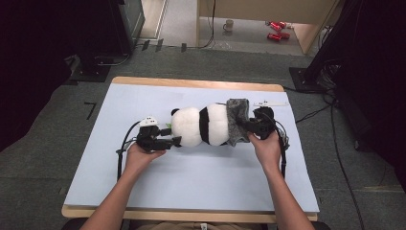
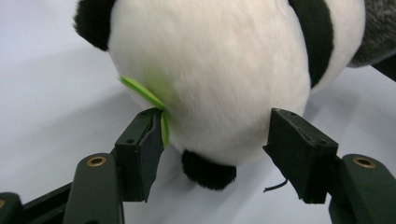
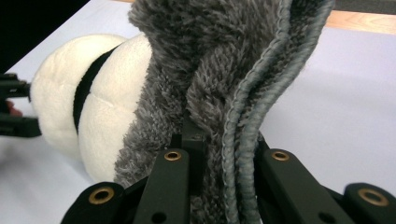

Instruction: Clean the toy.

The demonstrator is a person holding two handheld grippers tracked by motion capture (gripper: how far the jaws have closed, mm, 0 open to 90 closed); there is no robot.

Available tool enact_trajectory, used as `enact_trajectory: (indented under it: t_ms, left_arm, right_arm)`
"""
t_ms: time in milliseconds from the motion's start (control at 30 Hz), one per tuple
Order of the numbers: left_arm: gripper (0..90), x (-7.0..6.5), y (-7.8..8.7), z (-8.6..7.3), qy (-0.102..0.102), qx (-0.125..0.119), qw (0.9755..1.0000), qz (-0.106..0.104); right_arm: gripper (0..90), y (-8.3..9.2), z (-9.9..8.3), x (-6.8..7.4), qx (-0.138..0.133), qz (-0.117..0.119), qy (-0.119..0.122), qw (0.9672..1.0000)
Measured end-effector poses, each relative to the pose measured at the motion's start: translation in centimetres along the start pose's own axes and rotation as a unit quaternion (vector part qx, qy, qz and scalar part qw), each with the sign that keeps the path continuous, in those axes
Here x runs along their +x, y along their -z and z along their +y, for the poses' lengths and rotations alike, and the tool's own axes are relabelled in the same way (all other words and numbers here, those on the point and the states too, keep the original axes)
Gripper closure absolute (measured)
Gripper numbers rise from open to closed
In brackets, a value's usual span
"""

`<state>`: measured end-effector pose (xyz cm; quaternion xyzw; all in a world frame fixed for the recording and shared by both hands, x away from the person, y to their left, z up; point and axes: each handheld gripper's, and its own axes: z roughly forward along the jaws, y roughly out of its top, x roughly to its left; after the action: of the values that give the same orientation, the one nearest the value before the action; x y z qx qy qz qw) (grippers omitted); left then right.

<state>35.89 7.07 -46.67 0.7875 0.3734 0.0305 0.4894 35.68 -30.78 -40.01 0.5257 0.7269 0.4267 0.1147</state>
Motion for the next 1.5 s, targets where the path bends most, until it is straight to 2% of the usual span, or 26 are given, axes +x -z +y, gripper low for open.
enact_trajectory:
  t_ms: [233, 367, 467, 533, 633, 667, 700, 800, 900, 967, 1133, 1300, 1500]
  left_arm:
    - [35.0, -0.1, -0.5, -0.7, 0.010, 0.002, 0.9999, -0.005]
    - [32.5, -0.2, -1.4, -0.9, 0.016, -0.001, 0.9998, -0.011]
    - [32.0, -0.5, -2.0, -1.1, 0.017, 0.006, 0.9998, -0.010]
    - [31.8, -0.5, -2.3, -1.2, 0.019, 0.000, 0.9998, -0.004]
    - [35.1, -0.3, -2.6, -1.2, 0.036, -0.019, 0.9991, -0.009]
    - [38.3, -0.2, -2.7, -1.1, 0.044, -0.024, 0.9987, -0.014]
    - [45.3, -0.3, -2.7, -1.0, 0.049, -0.026, 0.9984, -0.011]
    - [57.5, -0.4, -2.6, -0.6, 0.046, -0.018, 0.9988, -0.002]
    - [66.9, -0.5, -2.6, -0.4, 0.056, -0.018, 0.9983, -0.005]
    - [70.4, -0.6, -2.6, -0.1, 0.050, -0.013, 0.9986, -0.009]
    - [72.5, -1.2, -1.9, 0.3, 0.054, -0.002, 0.9983, -0.023]
    - [72.7, -2.0, -0.5, 0.2, 0.055, 0.007, 0.9981, -0.027]
    - [72.6, -2.7, 0.8, -0.1, 0.064, 0.001, 0.9975, -0.031]
  right_arm:
    - [79.2, -0.7, 0.5, -0.6, -0.002, 0.002, -0.006, 1.0000]
    - [79.1, -0.8, 0.6, -0.8, -0.004, 0.002, -0.010, 0.9999]
    - [79.2, -0.5, 0.7, -0.7, -0.008, 0.005, -0.013, 0.9999]
    - [79.5, 0.0, 0.9, -0.4, -0.014, 0.013, -0.016, 0.9997]
    - [79.5, 1.1, 1.4, 0.4, -0.032, 0.033, -0.020, 0.9987]
    - [79.6, 1.3, 1.5, 0.6, -0.038, 0.043, -0.022, 0.9981]
    - [79.5, 1.5, 1.6, 1.0, -0.041, 0.050, -0.022, 0.9977]
    - [79.5, 1.6, 1.6, 2.0, -0.042, 0.063, -0.012, 0.9971]
    - [79.5, 1.2, 1.2, 3.2, -0.034, 0.077, -0.004, 0.9964]
    - [79.6, 0.9, 1.1, 3.9, -0.029, 0.082, 0.001, 0.9962]
    - [79.5, 0.0, 0.9, 5.9, -0.017, 0.098, 0.021, 0.9948]
    - [79.5, -0.9, 0.9, 8.1, -0.003, 0.121, 0.045, 0.9916]
    - [79.5, -2.1, 0.7, 10.1, 0.009, 0.143, 0.061, 0.9878]
